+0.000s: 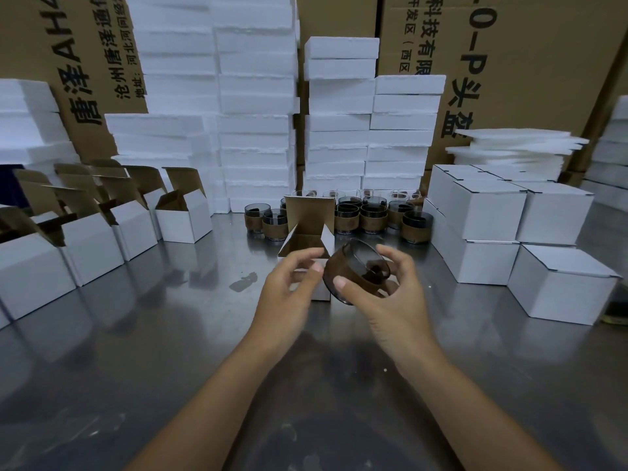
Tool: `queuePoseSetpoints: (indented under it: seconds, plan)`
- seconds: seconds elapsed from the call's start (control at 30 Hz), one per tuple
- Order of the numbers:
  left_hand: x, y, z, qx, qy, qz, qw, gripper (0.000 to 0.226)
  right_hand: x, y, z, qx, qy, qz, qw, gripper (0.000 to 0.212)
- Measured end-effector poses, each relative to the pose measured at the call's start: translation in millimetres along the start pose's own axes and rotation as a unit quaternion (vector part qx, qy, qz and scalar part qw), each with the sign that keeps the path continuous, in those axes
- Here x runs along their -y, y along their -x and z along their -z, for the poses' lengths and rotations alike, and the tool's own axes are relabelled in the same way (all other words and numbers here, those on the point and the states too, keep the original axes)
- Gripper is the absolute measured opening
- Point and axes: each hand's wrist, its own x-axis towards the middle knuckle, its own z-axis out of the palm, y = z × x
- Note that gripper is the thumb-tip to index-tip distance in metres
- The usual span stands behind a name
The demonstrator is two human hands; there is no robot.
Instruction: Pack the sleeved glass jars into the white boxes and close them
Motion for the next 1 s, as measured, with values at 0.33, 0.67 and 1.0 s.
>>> queuePoseSetpoints:
  seconds: [0.33,0.67,1.0]
  plan:
    - [22,-12,10,-0.096,-0.275,-0.001,0.957,0.033,5,3,-2,0.015,0.007,0.045,0.999,0.067]
    - [16,-5,11,-0.032,-0.328,-0.139,0.934,0.006,20,10,-1,0.034,0.004,0.092,0.995,0.058]
    - [3,9,1,0.016,-0.318,-0.288,0.903,0.011,24,11,-1,0.008,0.003,0.146,0.989,0.066]
